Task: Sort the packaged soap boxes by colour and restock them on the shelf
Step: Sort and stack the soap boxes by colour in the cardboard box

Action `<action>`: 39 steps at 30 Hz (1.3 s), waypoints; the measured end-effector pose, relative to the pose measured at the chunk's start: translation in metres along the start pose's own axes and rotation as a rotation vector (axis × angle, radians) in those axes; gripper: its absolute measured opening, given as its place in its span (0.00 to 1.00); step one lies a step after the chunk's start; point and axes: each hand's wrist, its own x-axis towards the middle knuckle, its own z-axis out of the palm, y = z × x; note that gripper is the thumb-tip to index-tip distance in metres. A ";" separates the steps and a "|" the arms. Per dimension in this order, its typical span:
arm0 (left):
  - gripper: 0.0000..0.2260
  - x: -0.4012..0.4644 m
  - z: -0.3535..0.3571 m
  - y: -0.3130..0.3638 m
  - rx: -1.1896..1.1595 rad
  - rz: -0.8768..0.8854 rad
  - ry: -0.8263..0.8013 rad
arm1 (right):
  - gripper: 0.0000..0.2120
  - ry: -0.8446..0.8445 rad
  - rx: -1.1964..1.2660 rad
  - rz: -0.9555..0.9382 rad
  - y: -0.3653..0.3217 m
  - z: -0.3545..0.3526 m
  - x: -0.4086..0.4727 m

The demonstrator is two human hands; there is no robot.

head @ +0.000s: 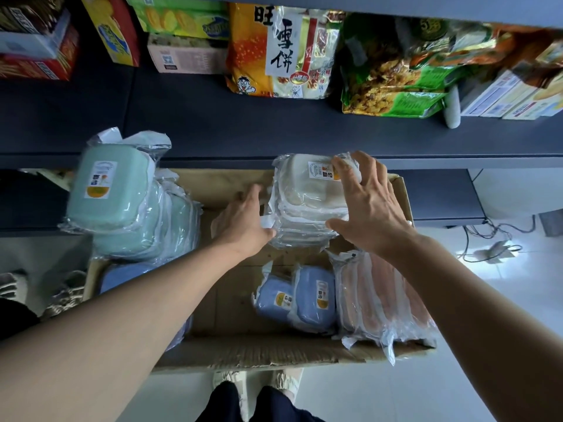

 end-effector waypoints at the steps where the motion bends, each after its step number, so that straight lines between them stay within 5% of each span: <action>1: 0.34 -0.003 -0.003 -0.001 0.001 0.003 -0.001 | 0.45 0.008 -0.008 0.003 -0.004 -0.003 -0.004; 11: 0.26 -0.044 -0.028 -0.031 0.079 -0.014 -0.086 | 0.36 0.079 0.088 -0.023 -0.057 -0.006 -0.049; 17: 0.24 -0.065 -0.011 -0.073 0.123 -0.084 -0.198 | 0.29 -0.143 0.150 0.007 -0.075 0.041 -0.067; 22: 0.24 -0.076 0.016 -0.102 0.165 -0.151 -0.277 | 0.43 -0.394 0.098 0.034 -0.056 0.093 -0.067; 26: 0.26 -0.073 0.046 -0.109 0.129 -0.162 -0.345 | 0.28 -0.437 -0.050 -0.079 -0.035 0.135 -0.051; 28: 0.29 -0.069 0.061 -0.107 0.111 -0.136 -0.392 | 0.24 -0.566 -0.152 -0.111 -0.026 0.147 -0.046; 32: 0.38 -0.054 0.093 -0.090 0.162 -0.014 -0.478 | 0.26 -0.521 -0.165 -0.161 -0.013 0.170 -0.031; 39: 0.39 -0.019 0.150 -0.074 0.370 0.252 -0.459 | 0.31 -0.837 -0.189 -0.227 -0.012 0.173 -0.008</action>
